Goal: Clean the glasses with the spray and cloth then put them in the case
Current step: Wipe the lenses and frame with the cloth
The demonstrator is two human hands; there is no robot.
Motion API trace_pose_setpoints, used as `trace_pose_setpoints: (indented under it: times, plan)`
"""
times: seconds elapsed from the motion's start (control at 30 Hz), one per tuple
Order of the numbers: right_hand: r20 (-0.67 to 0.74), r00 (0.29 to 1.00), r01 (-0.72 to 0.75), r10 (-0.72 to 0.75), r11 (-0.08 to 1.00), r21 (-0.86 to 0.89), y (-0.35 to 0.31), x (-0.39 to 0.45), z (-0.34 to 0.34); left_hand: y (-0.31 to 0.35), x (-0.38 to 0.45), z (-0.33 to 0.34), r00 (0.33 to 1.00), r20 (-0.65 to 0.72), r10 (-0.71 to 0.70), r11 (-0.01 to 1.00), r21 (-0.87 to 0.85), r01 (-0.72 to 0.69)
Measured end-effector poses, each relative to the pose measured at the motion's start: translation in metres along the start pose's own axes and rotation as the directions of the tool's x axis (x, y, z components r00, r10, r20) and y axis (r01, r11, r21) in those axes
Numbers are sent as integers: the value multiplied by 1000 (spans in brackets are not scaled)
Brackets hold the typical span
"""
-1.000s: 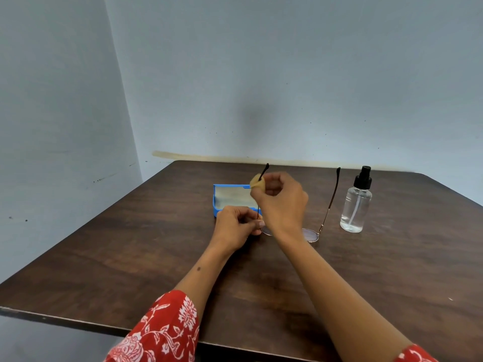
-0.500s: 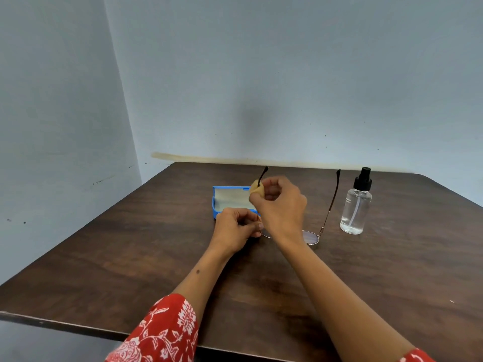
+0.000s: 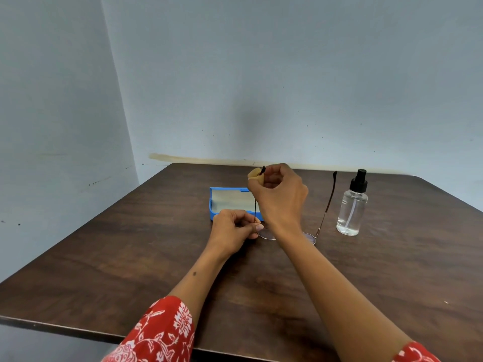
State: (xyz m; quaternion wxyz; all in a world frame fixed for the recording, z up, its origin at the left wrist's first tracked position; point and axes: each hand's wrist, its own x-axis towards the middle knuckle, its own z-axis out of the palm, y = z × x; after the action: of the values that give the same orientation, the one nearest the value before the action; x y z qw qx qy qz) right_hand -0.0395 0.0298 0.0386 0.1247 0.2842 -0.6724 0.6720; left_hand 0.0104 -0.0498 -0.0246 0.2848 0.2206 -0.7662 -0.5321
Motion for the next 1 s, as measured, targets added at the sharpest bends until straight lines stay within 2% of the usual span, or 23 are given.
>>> trace_pose_setpoints:
  times: [0.4,0.6,0.7,0.77,0.83,0.9,1.0]
  plan:
    - [-146,989,-11,33,989,147,-13,-2,-7,-3,2,0,1000,-4,8,1000,-18,-8]
    - [-128,991,-5,32,978,209,-29,5,-35,-4,3,1,1000,1,0,999,-38,0]
    - [-44,996,-72,71,997,-24,-22,8,-72,-4,4,0,1000,-6,5,998,-57,-5]
    - [43,985,-158,169,969,-189,-9,4,-101,-4,4,-1,1000,-18,9,998,-65,-10]
    - [54,960,-246,274,921,-302,6,-2,-125,-4,4,0,1000,-23,9,997,-80,-11]
    - [55,924,-335,378,872,-356,18,-5,-136,-4,4,1,1000,-18,16,995,-97,-17]
    - [101,884,-402,455,855,-328,32,-5,-137,-1,1,7,999,21,34,993,-116,-32]
